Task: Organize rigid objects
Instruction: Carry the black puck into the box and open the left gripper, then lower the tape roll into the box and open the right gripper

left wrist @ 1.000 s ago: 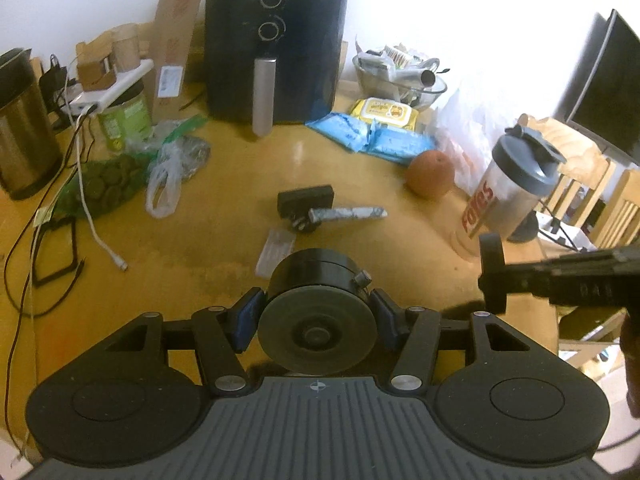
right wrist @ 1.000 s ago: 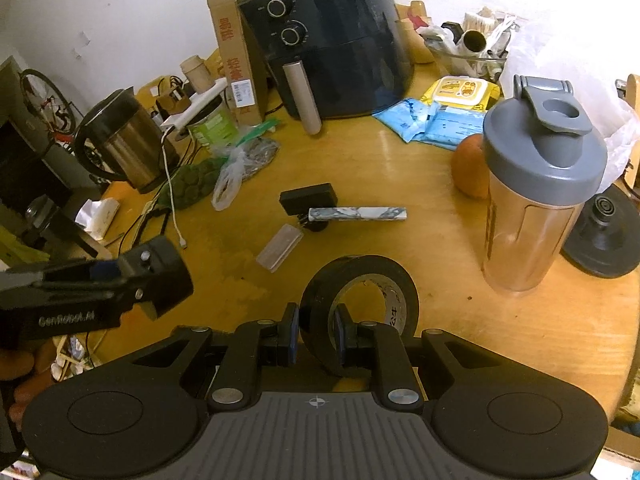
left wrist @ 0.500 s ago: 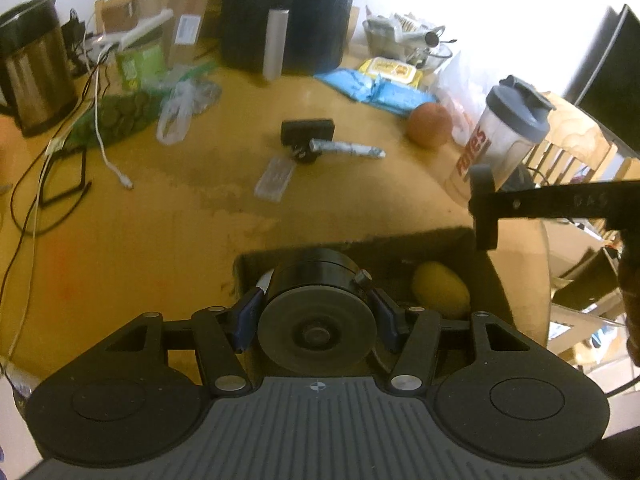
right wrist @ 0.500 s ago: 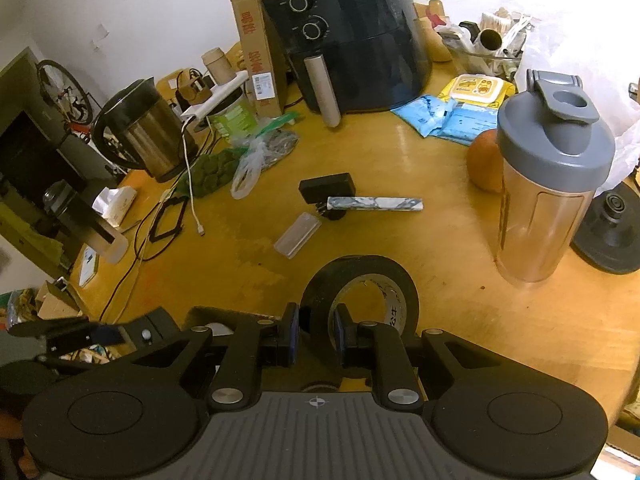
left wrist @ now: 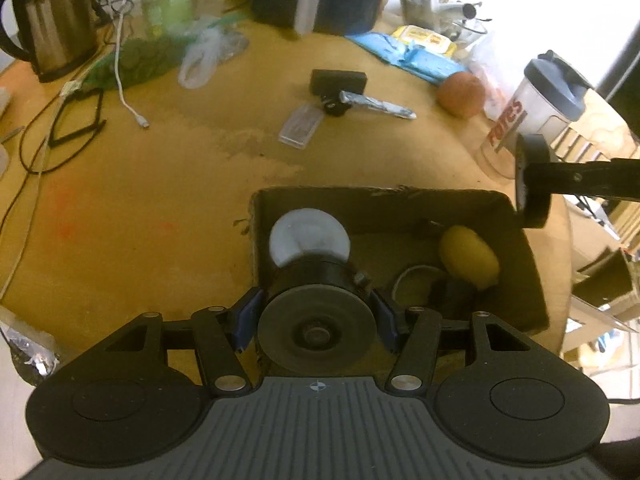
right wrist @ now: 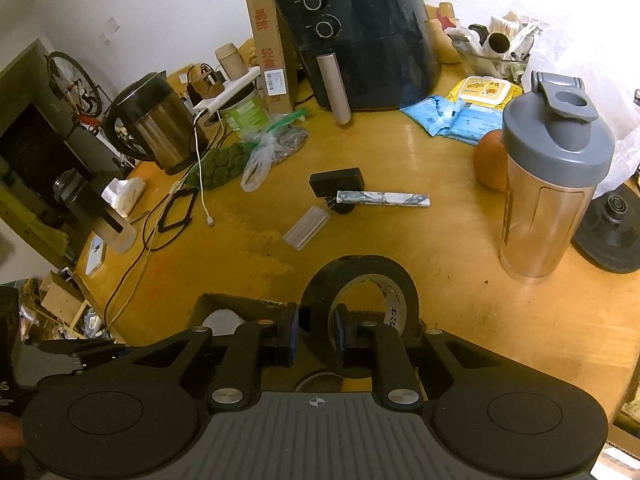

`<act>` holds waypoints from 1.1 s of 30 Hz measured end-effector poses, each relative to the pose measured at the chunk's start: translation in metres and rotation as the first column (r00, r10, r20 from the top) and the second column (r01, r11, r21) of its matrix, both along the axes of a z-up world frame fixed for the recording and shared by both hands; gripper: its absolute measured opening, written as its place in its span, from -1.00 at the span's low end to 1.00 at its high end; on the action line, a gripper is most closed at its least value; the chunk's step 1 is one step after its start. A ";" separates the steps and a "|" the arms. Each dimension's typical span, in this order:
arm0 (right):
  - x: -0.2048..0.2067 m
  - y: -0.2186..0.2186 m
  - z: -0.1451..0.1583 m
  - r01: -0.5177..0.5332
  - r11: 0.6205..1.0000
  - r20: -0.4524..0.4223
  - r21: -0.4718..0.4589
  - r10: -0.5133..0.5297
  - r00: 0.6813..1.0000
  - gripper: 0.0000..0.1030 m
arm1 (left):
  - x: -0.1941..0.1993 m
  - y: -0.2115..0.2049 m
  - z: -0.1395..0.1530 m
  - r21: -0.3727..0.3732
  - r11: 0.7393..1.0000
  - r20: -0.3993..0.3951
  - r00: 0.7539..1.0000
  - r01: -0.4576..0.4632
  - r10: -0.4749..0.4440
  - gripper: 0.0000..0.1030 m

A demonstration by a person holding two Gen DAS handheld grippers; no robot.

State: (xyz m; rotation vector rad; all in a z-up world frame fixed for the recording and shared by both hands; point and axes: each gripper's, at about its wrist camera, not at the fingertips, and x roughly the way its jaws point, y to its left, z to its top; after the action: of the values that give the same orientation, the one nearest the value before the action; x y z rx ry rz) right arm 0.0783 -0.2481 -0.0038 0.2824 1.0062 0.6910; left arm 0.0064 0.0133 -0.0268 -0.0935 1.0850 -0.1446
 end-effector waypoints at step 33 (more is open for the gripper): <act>-0.020 0.051 0.012 -0.232 0.970 0.093 -0.071 0.238 0.967 -0.38 | -0.038 0.024 0.018 -0.004 0.986 0.039 0.986 -0.164 0.164 0.12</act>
State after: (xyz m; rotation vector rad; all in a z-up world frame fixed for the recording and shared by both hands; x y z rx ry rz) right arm 0.0580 -0.1971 0.0079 0.0748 0.9708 0.8801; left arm -0.0315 0.0369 -0.0090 -0.1792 1.0337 0.0018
